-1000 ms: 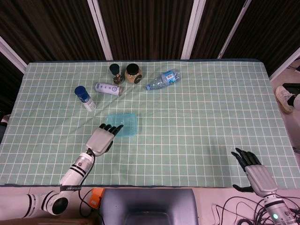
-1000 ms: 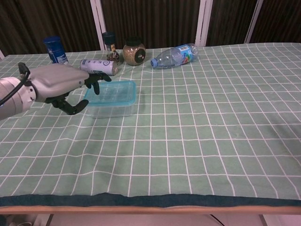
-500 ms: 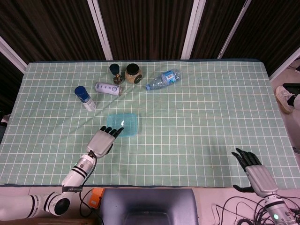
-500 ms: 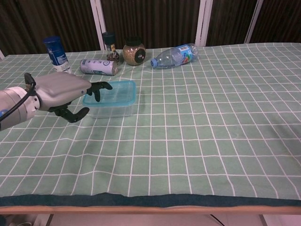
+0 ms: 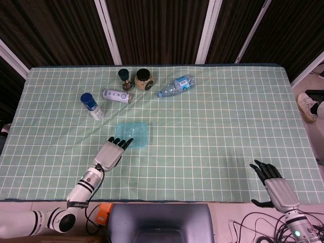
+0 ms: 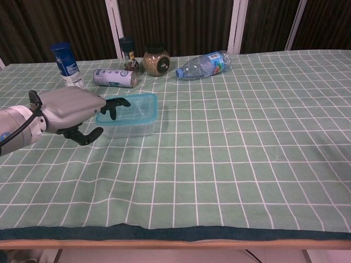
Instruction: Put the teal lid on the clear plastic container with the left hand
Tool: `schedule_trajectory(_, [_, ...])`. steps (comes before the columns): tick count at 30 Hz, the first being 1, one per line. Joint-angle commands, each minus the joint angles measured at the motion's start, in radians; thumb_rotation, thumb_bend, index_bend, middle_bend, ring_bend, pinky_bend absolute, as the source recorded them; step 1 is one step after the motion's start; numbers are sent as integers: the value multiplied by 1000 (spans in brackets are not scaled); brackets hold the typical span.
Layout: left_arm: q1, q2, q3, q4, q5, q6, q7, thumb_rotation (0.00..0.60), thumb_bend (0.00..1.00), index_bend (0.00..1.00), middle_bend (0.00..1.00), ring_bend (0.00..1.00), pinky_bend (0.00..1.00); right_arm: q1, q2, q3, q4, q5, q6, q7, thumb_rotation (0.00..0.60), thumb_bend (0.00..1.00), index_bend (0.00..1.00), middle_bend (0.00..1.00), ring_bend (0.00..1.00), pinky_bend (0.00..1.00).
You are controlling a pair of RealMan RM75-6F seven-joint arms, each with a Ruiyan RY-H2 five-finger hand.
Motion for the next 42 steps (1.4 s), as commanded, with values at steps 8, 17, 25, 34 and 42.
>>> schedule_trajectory(8, [1,-15,5,17,-2,-14,8,600,581,61,284,248,296,-1,2,0,-1,1,1,2,600,293,0,0,0,0])
schedule_trajectory(17, [3,-22,9,31,-10,-26,13,600,581,59,284,248,297,0,3,0,-2,2,0,1,600,292,0,0,0,0])
schedule_trajectory(25, [4,-15,-13,21,55,16,-11,600,581,58,249,217,259,1,2,2,-3,5,-3,-3,600,293,0,0,0,0])
schedule_trajectory(34, [54,88,-36,-114,252,174,-85,600,474,22,111,114,198,0,2,-1,-3,0,-1,-7,600,292,0,0,0,0])
schedule_trajectory(42, [369,203,170,-81,512,533,-334,600,390,0,0,1,66,-9,1,-8,-11,-4,8,-39,600,293,0,0,0,0])
